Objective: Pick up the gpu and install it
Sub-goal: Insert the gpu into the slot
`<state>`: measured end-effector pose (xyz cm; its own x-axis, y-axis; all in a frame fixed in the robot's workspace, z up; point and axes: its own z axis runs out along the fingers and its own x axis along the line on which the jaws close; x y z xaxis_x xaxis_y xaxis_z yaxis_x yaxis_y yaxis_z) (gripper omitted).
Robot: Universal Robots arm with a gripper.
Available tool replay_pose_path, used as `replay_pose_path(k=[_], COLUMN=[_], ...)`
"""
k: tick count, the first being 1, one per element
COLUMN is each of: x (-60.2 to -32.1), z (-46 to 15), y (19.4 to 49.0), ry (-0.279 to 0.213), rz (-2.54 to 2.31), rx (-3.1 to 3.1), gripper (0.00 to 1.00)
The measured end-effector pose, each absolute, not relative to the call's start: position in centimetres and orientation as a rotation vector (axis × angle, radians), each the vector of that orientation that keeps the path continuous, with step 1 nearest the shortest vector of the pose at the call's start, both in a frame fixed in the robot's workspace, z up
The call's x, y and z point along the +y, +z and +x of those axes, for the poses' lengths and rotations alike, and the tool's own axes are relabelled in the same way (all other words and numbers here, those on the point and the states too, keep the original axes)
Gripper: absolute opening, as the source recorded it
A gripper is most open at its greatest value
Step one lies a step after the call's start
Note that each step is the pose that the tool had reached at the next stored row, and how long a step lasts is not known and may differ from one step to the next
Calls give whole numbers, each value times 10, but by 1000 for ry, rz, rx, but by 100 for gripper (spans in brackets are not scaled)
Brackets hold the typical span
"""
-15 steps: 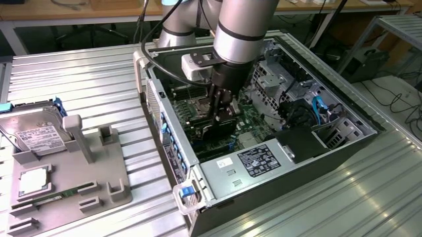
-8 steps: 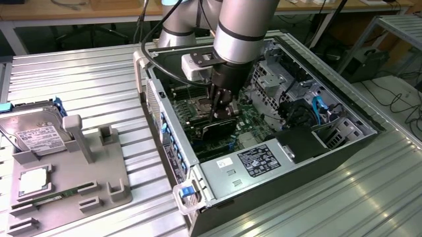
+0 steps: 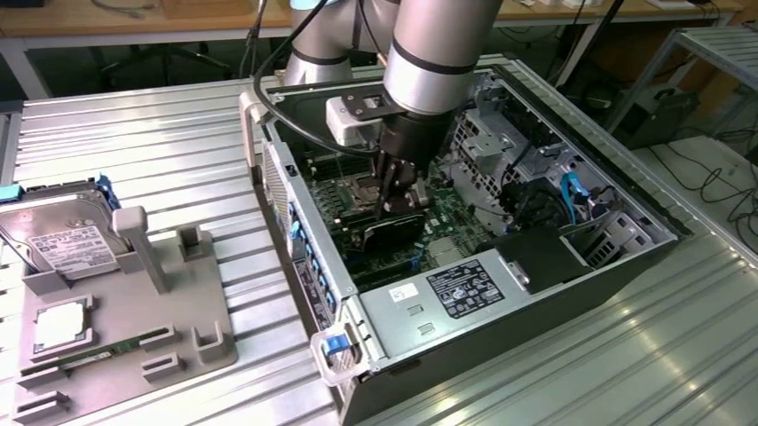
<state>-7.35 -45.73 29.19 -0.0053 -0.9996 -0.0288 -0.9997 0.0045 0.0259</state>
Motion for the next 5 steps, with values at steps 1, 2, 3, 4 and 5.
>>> replay_pose_path(k=[1, 2, 3, 4, 5], x=[-457, -457, -457, -457, -457], z=[-74, -74, -74, -74, -74], y=[292, 292, 292, 292, 292], ry=[63, 65, 66, 67, 68], rz=[-2213, -2212, -2212, -2211, -2211], rx=[2224, 2223, 2222, 2222, 2221], gripper=[11, 11, 11, 11, 11])
